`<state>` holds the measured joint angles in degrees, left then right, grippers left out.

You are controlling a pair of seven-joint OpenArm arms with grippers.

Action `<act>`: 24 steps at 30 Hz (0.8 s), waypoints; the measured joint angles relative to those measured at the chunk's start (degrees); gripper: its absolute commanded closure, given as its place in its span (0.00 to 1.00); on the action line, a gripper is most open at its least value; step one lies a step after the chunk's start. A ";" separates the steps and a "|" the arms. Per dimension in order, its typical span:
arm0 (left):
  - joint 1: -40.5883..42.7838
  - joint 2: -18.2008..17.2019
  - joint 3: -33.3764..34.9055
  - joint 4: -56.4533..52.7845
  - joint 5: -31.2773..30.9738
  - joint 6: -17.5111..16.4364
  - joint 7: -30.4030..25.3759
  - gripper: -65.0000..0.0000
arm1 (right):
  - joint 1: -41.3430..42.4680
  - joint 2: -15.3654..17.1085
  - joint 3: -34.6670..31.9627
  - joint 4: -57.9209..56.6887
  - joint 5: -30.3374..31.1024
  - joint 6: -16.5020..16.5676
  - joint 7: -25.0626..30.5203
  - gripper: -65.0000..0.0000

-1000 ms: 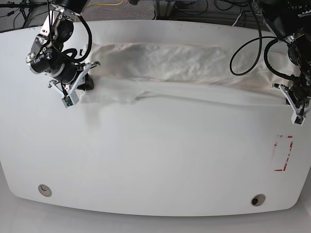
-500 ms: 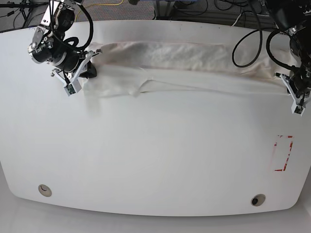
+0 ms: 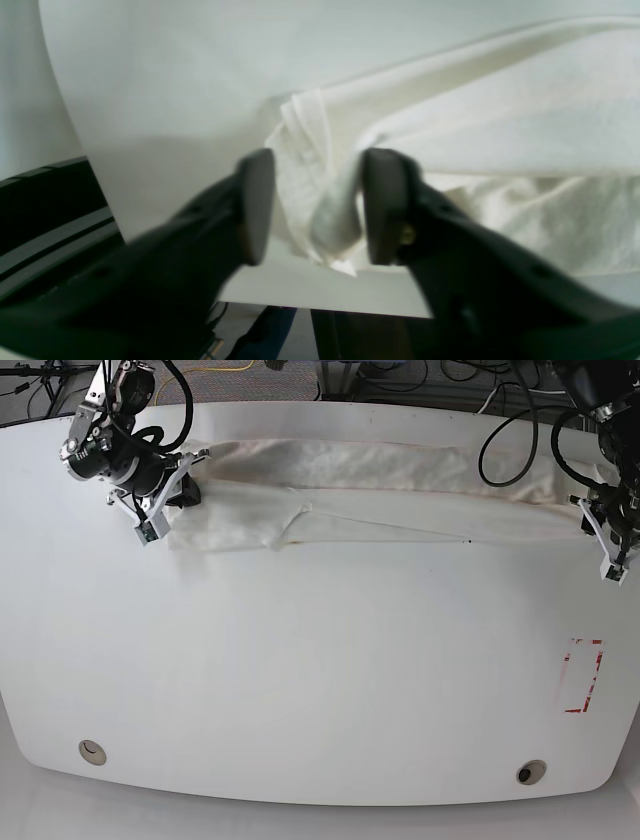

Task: Fold the T-shirt properly
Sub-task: 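Lay the folded shirt down along the table edge with both grippers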

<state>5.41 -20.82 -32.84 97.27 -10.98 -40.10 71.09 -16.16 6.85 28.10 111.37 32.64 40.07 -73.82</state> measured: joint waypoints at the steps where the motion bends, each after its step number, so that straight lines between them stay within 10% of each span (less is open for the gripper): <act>1: 0.02 -0.02 0.00 0.00 0.00 0.00 -0.02 0.43 | -0.15 -0.02 0.00 0.00 -0.09 0.00 -0.02 0.69; 9: 0.42 -0.04 0.00 0.07 0.22 0.00 0.02 0.40 | -0.94 0.42 0.11 0.11 -0.68 0.00 -0.24 0.19; 24: 0.33 -1.75 -4.46 7.93 -15.50 0.13 5.66 0.40 | -1.01 1.03 2.36 3.69 8.96 0.02 1.22 0.18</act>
<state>5.74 -22.57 -37.30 105.21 -26.48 -39.97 76.75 -17.17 7.88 30.46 115.07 41.60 40.10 -72.60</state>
